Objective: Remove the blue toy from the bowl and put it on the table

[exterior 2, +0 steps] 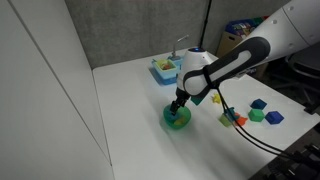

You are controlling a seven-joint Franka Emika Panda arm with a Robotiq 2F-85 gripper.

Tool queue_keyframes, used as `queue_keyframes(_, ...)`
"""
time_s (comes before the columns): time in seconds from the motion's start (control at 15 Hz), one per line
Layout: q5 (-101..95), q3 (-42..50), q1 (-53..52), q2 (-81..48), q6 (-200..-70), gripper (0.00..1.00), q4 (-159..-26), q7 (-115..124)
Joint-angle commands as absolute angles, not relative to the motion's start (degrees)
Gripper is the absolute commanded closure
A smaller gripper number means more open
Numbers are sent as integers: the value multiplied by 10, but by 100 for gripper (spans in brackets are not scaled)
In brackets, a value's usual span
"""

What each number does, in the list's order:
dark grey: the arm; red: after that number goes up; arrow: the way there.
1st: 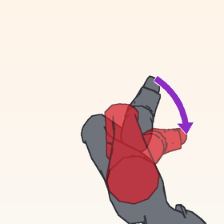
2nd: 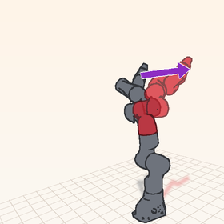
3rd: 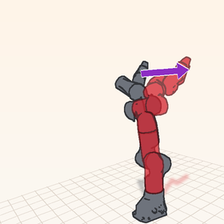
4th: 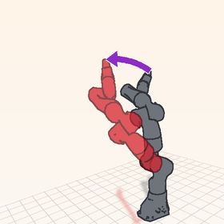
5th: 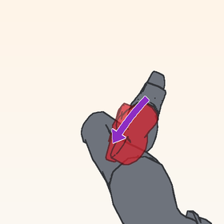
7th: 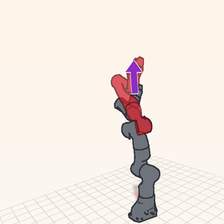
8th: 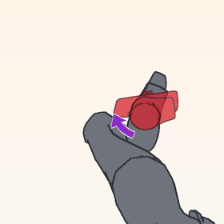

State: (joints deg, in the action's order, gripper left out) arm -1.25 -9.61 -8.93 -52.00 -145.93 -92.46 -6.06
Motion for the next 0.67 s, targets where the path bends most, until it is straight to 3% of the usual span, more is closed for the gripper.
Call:
queue_keyframes(0.0,-3,-116,-81,-557,-1479,0,-881,-85)
queue_keyframes(0.4,-7,-128,-84,-584,-1498,0,-856,-94)
queue_keyframes(0.47,-8,-127,-84,-586,-1501,16,-855,-95)
queue_keyframes(0.6,-9,-126,-84,-590,-1502,34,-853,-96)
